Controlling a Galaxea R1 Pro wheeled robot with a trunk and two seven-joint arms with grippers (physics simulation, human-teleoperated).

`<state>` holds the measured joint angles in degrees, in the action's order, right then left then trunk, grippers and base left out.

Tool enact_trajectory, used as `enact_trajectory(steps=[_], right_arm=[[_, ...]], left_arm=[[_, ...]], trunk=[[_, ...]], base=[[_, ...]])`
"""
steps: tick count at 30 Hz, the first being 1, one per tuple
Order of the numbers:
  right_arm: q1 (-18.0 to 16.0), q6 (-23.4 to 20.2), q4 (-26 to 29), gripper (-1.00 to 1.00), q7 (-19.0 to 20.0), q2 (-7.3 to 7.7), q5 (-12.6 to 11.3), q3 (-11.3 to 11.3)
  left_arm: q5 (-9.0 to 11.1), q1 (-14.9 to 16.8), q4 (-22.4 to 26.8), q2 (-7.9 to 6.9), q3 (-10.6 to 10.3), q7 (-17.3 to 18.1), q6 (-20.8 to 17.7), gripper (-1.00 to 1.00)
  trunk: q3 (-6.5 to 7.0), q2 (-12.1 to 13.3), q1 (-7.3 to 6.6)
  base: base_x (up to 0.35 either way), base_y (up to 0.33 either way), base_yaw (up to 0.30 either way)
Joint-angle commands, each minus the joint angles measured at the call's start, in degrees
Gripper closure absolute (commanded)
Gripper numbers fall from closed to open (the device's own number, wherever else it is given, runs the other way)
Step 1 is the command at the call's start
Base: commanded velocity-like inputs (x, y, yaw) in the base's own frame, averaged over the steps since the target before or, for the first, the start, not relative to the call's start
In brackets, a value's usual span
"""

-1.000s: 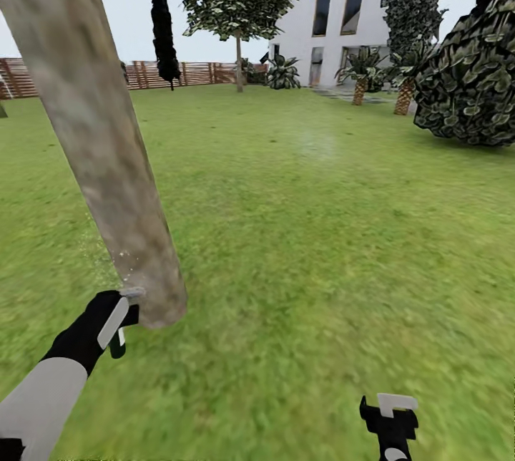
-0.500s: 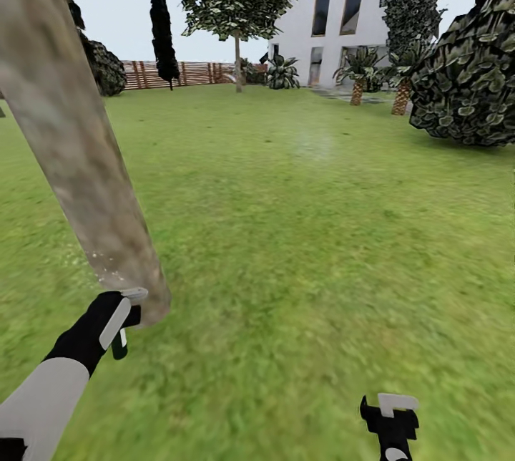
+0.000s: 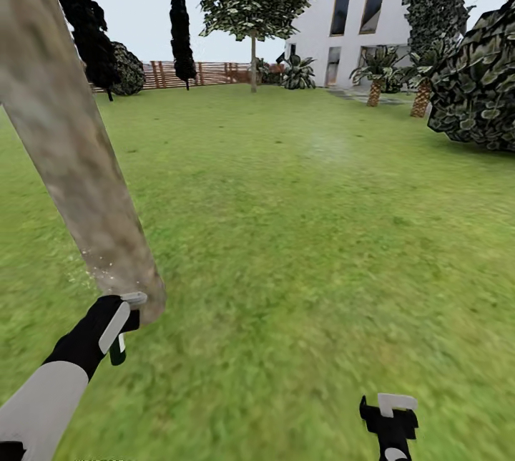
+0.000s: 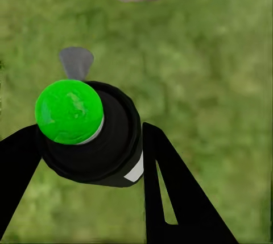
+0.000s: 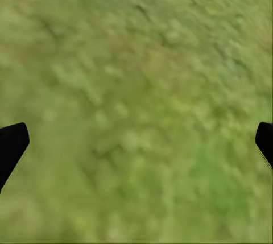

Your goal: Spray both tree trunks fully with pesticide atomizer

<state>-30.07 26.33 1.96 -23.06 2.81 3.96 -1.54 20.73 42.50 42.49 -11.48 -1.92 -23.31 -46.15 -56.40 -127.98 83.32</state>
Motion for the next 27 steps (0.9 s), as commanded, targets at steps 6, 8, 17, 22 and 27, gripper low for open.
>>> enact_trajectory(steps=[6,8,17,22,27], right_arm=[[0.0,0.0,0.0,-1.00,-0.4,0.00,0.4,-0.1],[0.0,0.0,0.0,-1.00,-0.4,0.00,0.4,-0.1],[0.0,0.0,0.0,-1.00,-0.4,0.04,0.4,-0.1],[0.0,0.0,0.0,-1.00,-0.4,0.15,0.4,0.0],[0.0,0.0,0.0,-1.00,-0.4,0.18,0.4,0.0]], left_arm=[[0.5,0.1,0.5,-0.03,-0.2,-0.5,-0.2,1.00],[0.6,0.0,0.6,-0.04,-0.2,-0.5,-0.2,1.00],[0.6,0.1,2.6,-0.12,-0.2,-0.4,-0.9,1.00],[0.7,1.2,3.3,-0.10,-0.1,-0.4,-3.0,1.00],[0.5,8.1,3.8,-0.44,0.0,-0.5,-10.8,1.00]], trunk=[[-0.05,0.0,0.00],[-0.05,0.0,0.00],[-0.05,0.0,0.00],[-0.05,0.0,0.00],[-0.05,0.0,0.00]], base=[[0.156,-0.255,0.061],[0.149,-0.253,0.001],[0.025,-0.241,0.176],[-0.016,-0.021,0.277],[0.000,0.000,0.277]])
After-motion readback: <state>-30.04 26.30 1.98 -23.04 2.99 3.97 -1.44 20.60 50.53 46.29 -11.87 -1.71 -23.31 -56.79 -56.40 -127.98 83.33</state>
